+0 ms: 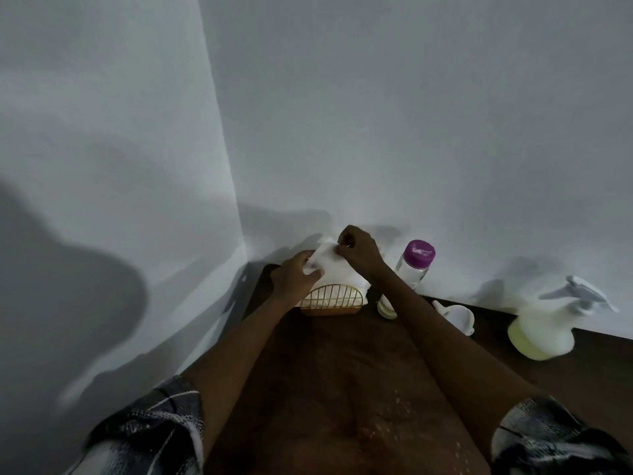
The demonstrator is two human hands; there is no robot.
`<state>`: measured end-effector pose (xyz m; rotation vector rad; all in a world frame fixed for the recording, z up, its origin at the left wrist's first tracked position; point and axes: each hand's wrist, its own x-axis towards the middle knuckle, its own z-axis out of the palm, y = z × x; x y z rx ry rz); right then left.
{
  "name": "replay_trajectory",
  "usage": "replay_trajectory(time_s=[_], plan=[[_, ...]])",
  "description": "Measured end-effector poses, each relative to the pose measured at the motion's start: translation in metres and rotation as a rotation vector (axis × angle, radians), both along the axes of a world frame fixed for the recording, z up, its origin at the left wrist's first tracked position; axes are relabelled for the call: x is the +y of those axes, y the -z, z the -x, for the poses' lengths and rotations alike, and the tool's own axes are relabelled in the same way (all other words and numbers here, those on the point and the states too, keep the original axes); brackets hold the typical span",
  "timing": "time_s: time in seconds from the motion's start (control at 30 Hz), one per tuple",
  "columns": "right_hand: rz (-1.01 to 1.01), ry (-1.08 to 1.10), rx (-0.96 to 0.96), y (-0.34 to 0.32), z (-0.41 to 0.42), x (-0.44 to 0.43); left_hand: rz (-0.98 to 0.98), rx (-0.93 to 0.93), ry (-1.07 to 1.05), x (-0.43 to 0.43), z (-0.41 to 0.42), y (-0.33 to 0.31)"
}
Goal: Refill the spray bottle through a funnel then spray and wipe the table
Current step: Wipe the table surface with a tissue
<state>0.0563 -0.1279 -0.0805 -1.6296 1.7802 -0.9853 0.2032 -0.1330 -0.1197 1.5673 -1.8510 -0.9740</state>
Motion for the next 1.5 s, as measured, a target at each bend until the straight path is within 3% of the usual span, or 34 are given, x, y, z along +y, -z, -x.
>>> replay_trajectory(time_s=[0.2,0.33,0.43,0.63,0.77,0.87,0.93,1.0,1.1,1.17,1.27,1.5], plan=[[0.073,0.097,-0.216,-0.018,0.009,-0.002,-0.088,0.075,-0.047,0.003,-0.001,-0.008],[0.133,0.146,-0.382,-0.035,0.014,0.0,-0.18,0.462,-0.149,0.004,-0.001,-0.019],[0.147,0.235,-0.448,-0.039,0.018,-0.001,-0.183,0.586,-0.184,0.004,0.001,-0.03],[0.02,0.289,-0.593,-0.04,0.02,0.005,-0.162,0.683,-0.207,0.003,0.008,-0.039],[-0.072,0.184,-0.545,-0.036,0.02,0.018,-0.215,0.76,-0.215,0.005,0.005,-0.038],[-0.088,0.163,-0.601,-0.033,0.019,0.021,-0.213,0.726,-0.212,0.01,0.0,-0.041],[-0.114,0.209,-0.67,-0.03,0.016,0.018,-0.13,0.69,-0.324,0.011,-0.006,-0.043],[-0.078,0.215,-0.504,-0.017,0.015,0.013,-0.029,0.655,-0.501,0.009,-0.017,-0.043],[-0.046,0.073,0.13,0.014,0.016,0.009,0.11,0.617,-0.619,0.011,-0.032,-0.037],[-0.1,-0.008,0.382,0.03,0.014,0.009,0.158,0.574,-0.628,0.014,-0.04,-0.031],[-0.159,-0.037,0.543,0.04,0.006,0.012,0.173,0.559,-0.663,0.019,-0.046,-0.023],[-0.006,0.053,0.689,0.041,-0.002,0.014,0.136,0.553,-0.658,0.022,-0.06,-0.005]])
